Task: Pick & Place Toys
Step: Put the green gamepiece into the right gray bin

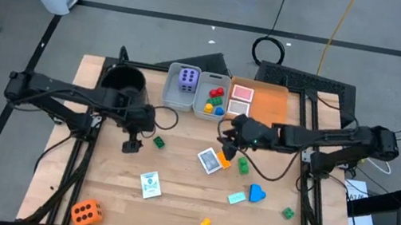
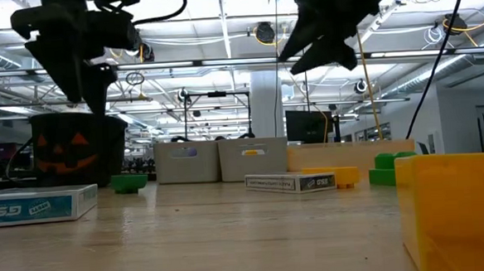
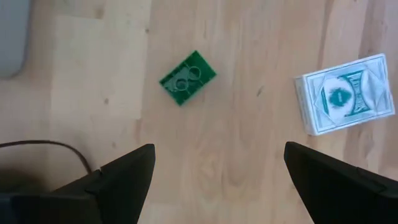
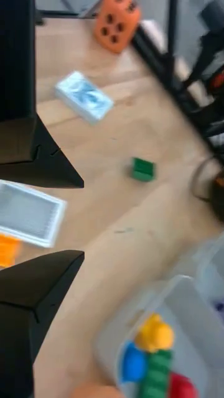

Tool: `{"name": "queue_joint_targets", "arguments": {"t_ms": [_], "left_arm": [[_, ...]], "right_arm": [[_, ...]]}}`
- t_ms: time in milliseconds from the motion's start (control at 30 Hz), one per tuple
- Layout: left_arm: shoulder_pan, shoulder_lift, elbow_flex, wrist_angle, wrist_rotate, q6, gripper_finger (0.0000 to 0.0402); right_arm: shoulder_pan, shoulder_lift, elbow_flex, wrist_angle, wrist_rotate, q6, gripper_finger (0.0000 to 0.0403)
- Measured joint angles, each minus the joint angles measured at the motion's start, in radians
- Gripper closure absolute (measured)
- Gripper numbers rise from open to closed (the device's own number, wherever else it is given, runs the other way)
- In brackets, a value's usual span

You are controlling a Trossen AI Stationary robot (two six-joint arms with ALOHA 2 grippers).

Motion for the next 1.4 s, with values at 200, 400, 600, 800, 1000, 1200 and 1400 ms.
{"name": "queue_joint_targets", "arguments": {"t_ms": [200,400,600,800,1000,1200,1400], "left_arm": [[0.010,0.000,-0.019,0.136,0.000,-0.020,0.0039],[0.052,0.000,-0.019,0.327,0.000,-0.063,0.0039],[0.103,0.000,-0.019,0.371,0.000,-0.052,0.0039],[0.158,0.000,-0.019,0.377,0.004,-0.038,0.0039],[0.185,0.000,-0.019,0.377,0.059,-0.040,0.0039],[0.187,0.000,-0.019,0.377,0.061,-0.046,0.0039],[0.187,0.000,-0.019,0.376,0.061,-0.049,0.0039]], "right_arm": [[0.089,-0.006,0.139,-0.370,0.001,0.236,0.0236],[0.203,0.000,0.149,-0.473,0.000,0.684,0.0236],[0.301,0.101,0.150,-0.681,0.004,0.946,0.0236],[0.287,0.211,0.149,-0.719,-0.003,0.989,0.0236],[0.241,0.256,0.150,-0.642,0.000,0.927,0.0236],[0.197,0.256,0.150,-0.701,0.001,0.881,0.0236],[0.162,0.256,0.150,-0.695,0.003,0.845,0.0236]]}}
